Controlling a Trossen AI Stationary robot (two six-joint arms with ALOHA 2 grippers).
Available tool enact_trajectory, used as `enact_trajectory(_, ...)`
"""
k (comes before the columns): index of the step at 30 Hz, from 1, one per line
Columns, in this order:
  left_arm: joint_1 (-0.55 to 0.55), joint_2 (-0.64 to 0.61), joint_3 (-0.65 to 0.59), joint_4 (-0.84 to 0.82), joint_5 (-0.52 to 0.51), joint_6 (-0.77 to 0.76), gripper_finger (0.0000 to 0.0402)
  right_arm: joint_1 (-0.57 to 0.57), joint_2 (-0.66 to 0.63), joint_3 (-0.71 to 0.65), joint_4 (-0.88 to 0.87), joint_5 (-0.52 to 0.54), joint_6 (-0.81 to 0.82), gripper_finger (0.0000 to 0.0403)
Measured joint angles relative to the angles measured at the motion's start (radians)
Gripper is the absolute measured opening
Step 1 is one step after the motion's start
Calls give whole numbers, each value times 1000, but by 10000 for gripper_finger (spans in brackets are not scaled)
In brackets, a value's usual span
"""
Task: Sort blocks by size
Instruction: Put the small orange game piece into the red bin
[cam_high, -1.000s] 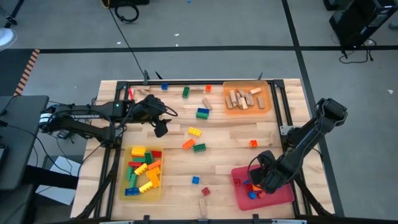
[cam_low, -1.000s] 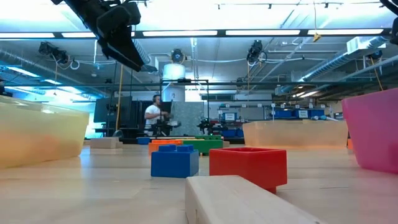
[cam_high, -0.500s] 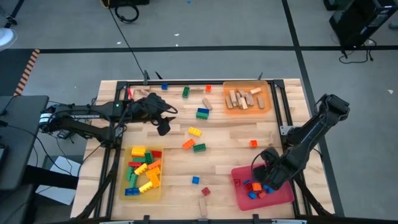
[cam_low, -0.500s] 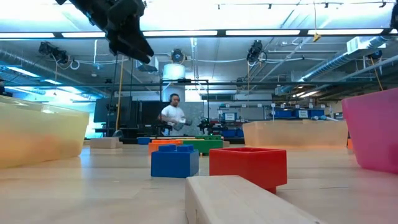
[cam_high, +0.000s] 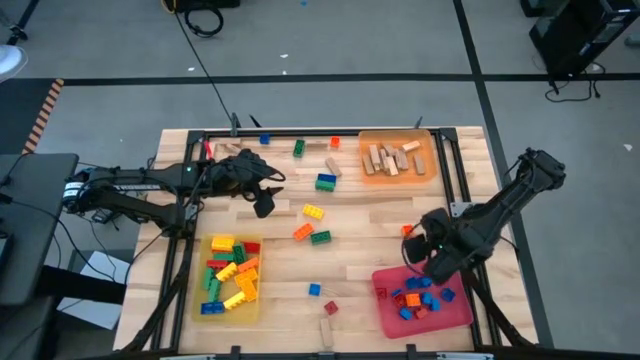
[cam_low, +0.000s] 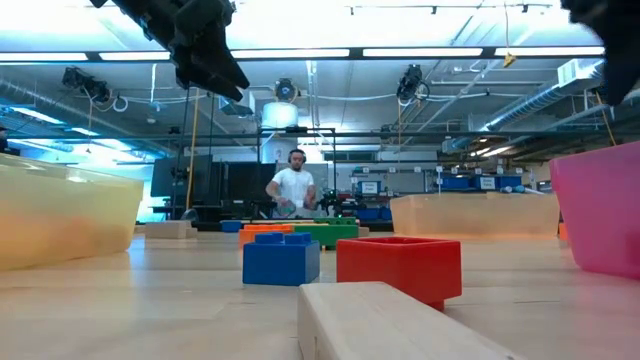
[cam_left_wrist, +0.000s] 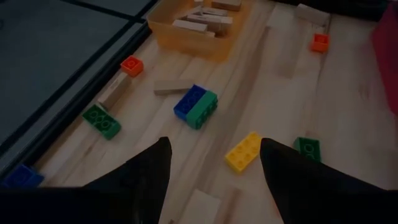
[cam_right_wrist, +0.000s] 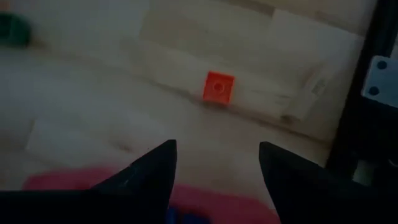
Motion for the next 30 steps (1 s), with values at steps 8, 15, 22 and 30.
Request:
enact_trajectory(8, 0, 0, 0, 0, 5, -9, 252, -120, 0, -13, 12, -1, 3, 242)
enact_trajectory(15, 0, 0, 0, 0, 6, -9, 252, -202, 0, -15, 14, 12, -35, 242)
enact_trajectory(22, 0, 0, 0, 0, 7, -9, 252, -351, 1, -15, 46, -39, -209, 271)
enact_trajectory(30, 0, 0, 0, 0, 7, -10, 252, -436, 1, -177, 204, -149, -320, 309)
